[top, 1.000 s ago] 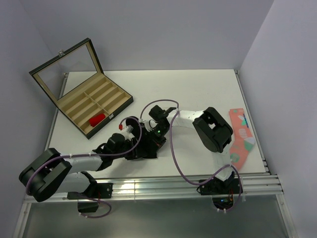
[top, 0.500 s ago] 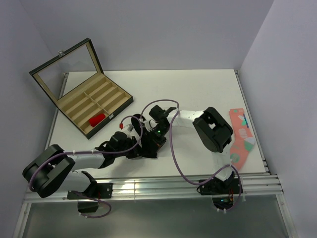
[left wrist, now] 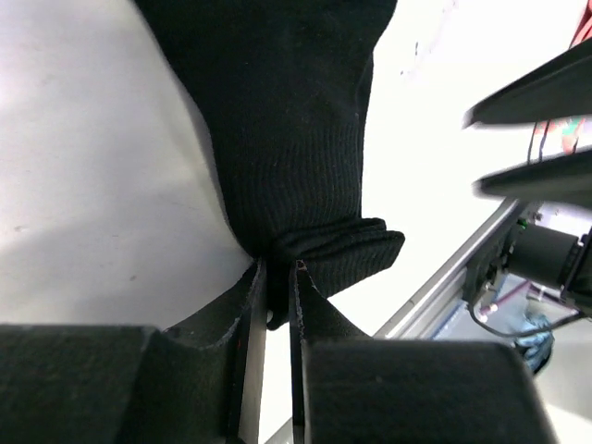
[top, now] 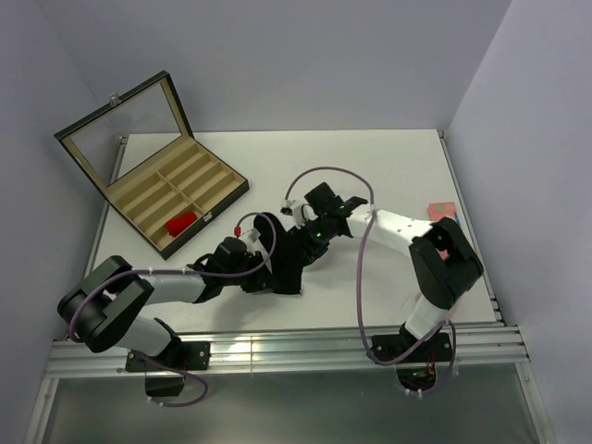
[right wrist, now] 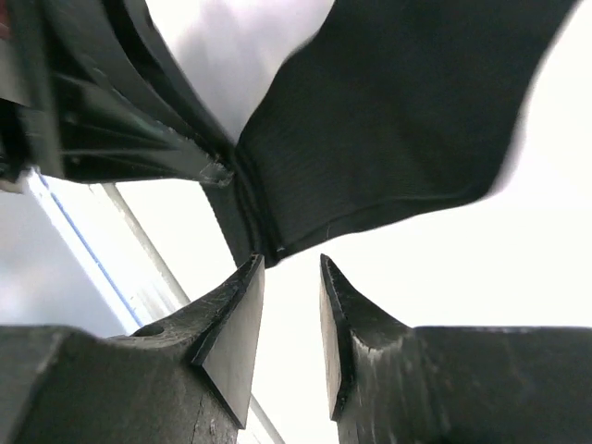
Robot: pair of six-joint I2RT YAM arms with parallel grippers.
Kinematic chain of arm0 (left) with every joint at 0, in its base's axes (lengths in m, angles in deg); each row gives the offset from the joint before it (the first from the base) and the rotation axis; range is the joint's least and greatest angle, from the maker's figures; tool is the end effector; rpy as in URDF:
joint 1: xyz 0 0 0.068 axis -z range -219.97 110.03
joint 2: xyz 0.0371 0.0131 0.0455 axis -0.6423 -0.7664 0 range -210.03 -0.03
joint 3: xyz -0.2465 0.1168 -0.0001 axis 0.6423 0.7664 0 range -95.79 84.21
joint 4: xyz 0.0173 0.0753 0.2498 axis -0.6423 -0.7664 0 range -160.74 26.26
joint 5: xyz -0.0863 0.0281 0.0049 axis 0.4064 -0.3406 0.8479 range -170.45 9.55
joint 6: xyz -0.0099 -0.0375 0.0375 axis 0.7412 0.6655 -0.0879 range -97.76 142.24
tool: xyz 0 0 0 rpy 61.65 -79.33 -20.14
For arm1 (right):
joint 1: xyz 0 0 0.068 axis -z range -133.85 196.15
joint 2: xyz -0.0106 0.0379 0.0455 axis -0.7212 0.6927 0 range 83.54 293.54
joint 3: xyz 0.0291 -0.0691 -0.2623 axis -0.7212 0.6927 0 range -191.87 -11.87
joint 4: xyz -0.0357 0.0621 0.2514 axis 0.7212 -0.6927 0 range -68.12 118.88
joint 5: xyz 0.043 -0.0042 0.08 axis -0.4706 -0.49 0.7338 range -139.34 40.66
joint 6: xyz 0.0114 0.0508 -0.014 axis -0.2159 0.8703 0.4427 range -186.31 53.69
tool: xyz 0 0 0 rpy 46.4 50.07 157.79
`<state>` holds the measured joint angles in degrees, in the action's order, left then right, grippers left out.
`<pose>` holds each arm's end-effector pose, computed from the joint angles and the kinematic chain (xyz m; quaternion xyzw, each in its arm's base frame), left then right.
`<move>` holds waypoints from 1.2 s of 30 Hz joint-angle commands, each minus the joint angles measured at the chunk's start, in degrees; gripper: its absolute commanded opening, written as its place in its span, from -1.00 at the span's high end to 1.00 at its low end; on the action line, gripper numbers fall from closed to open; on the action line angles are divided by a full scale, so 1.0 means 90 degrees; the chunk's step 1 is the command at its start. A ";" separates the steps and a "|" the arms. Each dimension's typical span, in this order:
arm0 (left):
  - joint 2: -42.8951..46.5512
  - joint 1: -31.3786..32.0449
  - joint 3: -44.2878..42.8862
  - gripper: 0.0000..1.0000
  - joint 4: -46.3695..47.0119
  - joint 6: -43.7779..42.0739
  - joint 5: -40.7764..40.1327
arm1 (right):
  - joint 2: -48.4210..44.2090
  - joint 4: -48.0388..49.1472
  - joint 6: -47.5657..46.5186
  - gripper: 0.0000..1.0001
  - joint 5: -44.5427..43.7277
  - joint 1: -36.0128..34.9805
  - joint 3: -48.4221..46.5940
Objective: Roll the socks
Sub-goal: Roll the sock at the center of the board.
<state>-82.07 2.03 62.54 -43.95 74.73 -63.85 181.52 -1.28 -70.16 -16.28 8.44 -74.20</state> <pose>0.1707 -0.1674 0.1212 -0.0220 0.9007 -0.3928 0.1845 0.2518 0.2191 0.1863 -0.3884 0.8552 0.3246 0.1112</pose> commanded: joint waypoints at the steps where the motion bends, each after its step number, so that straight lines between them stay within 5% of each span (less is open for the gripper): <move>1: -0.0250 -0.0037 -0.0082 0.99 -0.1143 -0.0070 0.0372 | -0.0776 0.0508 -0.0108 0.24 -0.0265 0.0235 0.0215; 8: -0.0230 -0.0272 -0.0609 0.99 -0.2177 -0.0343 0.0772 | -0.1901 0.0548 -0.1308 0.26 -0.0557 0.0168 0.0743; 15: -0.0445 -0.0466 -0.1175 0.99 -0.3281 -0.0753 0.0870 | -0.2712 0.1151 -0.2217 0.24 -0.1446 -0.1266 0.1758; 36: -0.0826 -0.0829 -0.1908 0.99 -0.3801 -0.1213 0.1407 | -0.1884 0.3203 -0.2403 0.21 -0.2442 -0.3201 0.2433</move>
<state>-88.76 -5.33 46.67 -75.88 66.23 -51.17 161.87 22.66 -91.69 -35.25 -18.73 -51.60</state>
